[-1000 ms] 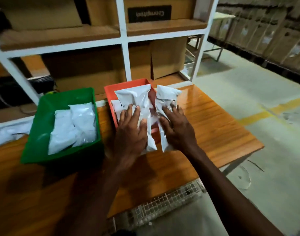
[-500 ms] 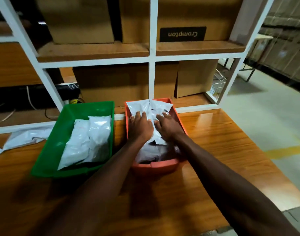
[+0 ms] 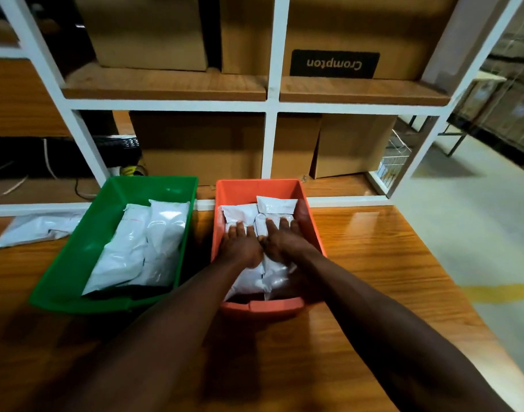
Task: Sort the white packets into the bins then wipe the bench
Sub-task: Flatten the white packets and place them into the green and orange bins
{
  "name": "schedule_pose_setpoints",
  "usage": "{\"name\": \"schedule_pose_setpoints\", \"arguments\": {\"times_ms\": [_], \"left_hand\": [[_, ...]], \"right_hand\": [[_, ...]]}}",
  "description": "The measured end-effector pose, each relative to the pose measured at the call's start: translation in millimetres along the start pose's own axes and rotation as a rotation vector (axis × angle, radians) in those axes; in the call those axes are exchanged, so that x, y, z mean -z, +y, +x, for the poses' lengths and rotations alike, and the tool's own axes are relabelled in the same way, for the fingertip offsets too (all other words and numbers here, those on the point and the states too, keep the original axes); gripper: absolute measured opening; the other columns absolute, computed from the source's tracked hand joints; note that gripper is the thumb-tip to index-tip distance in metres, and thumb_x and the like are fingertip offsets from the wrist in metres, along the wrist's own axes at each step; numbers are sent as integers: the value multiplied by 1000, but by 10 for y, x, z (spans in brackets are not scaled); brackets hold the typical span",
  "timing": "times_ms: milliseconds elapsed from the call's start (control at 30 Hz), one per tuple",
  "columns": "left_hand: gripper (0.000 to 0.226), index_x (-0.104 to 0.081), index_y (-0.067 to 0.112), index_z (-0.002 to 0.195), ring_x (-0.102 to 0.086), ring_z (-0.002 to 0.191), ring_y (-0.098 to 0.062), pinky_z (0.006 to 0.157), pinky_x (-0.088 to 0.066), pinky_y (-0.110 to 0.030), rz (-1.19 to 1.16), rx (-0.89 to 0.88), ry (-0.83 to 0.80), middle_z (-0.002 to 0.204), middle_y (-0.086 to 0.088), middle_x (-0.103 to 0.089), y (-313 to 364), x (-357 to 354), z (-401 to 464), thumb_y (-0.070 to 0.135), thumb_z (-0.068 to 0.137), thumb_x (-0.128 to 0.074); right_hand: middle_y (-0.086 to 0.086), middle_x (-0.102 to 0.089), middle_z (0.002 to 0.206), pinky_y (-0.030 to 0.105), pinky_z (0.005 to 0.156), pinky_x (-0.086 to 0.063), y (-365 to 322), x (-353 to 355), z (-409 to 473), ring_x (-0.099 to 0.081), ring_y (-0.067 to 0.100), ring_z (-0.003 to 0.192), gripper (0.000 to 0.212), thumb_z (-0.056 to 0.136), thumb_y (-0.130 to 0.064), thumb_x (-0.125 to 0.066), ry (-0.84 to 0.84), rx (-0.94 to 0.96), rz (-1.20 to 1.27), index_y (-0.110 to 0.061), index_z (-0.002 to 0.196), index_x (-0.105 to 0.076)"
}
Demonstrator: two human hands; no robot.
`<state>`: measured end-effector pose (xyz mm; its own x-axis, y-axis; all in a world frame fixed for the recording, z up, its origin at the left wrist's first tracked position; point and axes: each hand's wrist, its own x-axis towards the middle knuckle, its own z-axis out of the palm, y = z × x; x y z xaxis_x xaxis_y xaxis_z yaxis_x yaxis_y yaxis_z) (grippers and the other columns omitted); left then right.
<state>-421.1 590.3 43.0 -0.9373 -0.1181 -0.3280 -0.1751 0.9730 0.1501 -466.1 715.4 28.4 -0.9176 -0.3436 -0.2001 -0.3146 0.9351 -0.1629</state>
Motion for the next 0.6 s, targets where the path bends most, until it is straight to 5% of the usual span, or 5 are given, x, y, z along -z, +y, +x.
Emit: {"name": "schedule_pose_setpoints", "arguments": {"times_ms": [67,200,300,400,600], "left_hand": [[64,-18,14,154,-10,149,-39,119,-15,-49,-36,-31,82,162,-21,-6,-5,81,-62,33,97,-41],[55,-32,15,147,-28,142,-40,114,-30,-49,-91,-74,222,156,-21,-24,-10,281,-279,30,96,-47],[55,-32,13,150,-27,144,-34,117,-26,-45,-158,-132,387,158,-16,-28,-79,350,-627,35,101,-41],[58,-40,10,147,-33,143,-30,118,-27,-42,-255,-169,567,154,-14,-39,-211,264,-1179,41,98,-38],[47,-53,10,139,-46,135,-21,113,-36,-31,-448,-42,799,144,-10,-51,-569,-255,-2299,33,98,-50]], "right_hand": [[30,-46,139,62,112,-20,32,83,48,-40,48,131,76,85,-66,-12,72,33,-29,-17,139,-35],[22,-65,117,59,118,-9,-48,417,-205,-56,41,119,69,86,-57,-17,273,112,-32,-16,117,-63],[14,-67,122,55,118,-20,-154,543,-612,-56,33,122,54,94,-52,-33,441,184,107,-18,121,-66],[14,-62,135,36,113,-30,-306,513,-1131,-44,24,133,44,98,-39,-53,514,270,343,-11,132,-62],[11,-69,122,35,93,-52,-762,97,-1950,-65,25,114,37,95,-32,-62,631,486,604,-6,121,-67]]}}
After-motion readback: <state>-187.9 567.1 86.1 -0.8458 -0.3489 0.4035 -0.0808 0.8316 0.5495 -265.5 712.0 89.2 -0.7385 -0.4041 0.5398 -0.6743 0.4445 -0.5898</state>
